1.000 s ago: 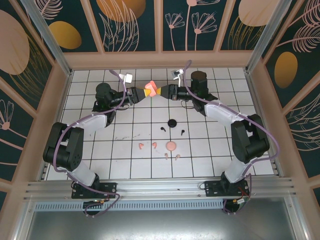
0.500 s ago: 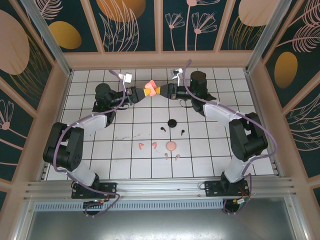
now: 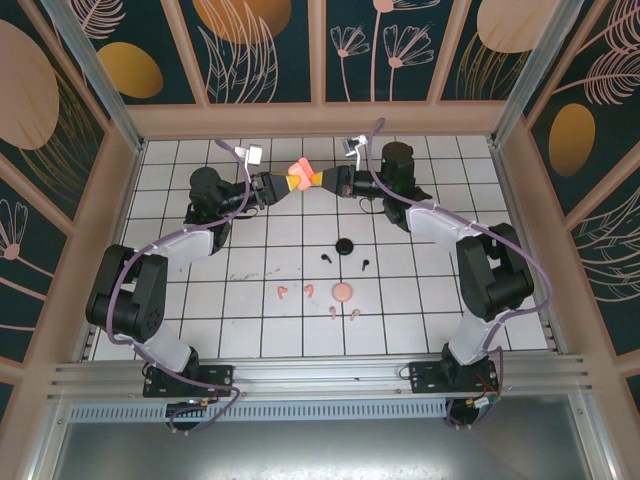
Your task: Insert the wireless bluetooth earbuds into the charging case
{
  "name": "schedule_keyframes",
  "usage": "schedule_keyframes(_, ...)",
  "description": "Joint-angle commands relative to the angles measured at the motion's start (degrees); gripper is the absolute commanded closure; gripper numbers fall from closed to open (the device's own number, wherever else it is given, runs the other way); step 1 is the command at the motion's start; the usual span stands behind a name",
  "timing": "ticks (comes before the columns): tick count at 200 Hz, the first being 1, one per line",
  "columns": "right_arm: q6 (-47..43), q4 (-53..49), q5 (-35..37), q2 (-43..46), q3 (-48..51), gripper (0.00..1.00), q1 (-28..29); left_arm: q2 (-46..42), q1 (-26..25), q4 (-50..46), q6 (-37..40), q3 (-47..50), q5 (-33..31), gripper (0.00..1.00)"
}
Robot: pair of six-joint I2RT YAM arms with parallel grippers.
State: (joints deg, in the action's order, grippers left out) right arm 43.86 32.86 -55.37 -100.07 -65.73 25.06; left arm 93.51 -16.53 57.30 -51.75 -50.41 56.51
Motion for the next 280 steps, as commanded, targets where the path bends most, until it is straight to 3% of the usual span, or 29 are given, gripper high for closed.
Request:
schedule_keyframes(1,-1.1,1.2,-1.4,0.1,-2.4,1.00,1.0,-0.5,-1.6,-0.3,0.9,0.2,-0.4,1.00)
schedule_keyframes(5,-1.3,0.5,-1.2,0.2,-2.6,1.00,1.0,-0.6,-1.6,-1.0,1.3,0.2,-0.7,1.00)
schedule_keyframes(25,-3.5,-4.2,0.1,0.2,-4.0,1.00,0.7,-1.0,-1.7,-5.0,3.8,-0.2,-3.2,0.77)
schedule_keyframes(39,-5.3,-8.2,1.2,0.0,-5.1,1.00,0.2,-1.7,-1.6,-8.1,5.7,-0.5,-5.8,0.55)
schedule_keyframes(63,-7.6,-13.9,2.7,-0.3,-6.4,1.00,-1.6,-2.6,-1.6,-13.3,9.0,-1.5,-9.9,0.39)
schedule_keyframes(89,-10.4,-19.5,3.5,-0.4,-7.4,1.00,-3.7,-4.0,-1.6,-18.5,12.9,-3.0,-12.4,0.30)
schedule_keyframes(120,-17.6,-29.1,4.2,-1.1,-10.4,1.00,-5.6,-4.7,-1.6,-29.6,21.3,-8.0,-12.4,0.25)
schedule_keyframes(152,-29.7,-43.7,6.4,-3.1,-16.3,1.00,-6.7,-1.8,-1.6,-49.8,35.2,-18.8,-9.5,0.19)
schedule_keyframes(209,-47.7,-64.0,8.9,-8.6,-26.1,1.00,-7.9,7.4,-1.5,-80.0,55.1,-37.8,-5.7,0.24)
schedule_keyframes(240,-52.1,-69.2,8.0,-10.9,-29.4,1.00,-8.1,12.1,-1.5,-90.5,61.3,-44.1,-4.3,0.29)
schedule_keyframes(280,-53.8,-71.9,4.9,-12.1,-31.1,1.00,-7.9,15.0,-1.6,-96.3,65.7,-46.0,-2.3,0.32)
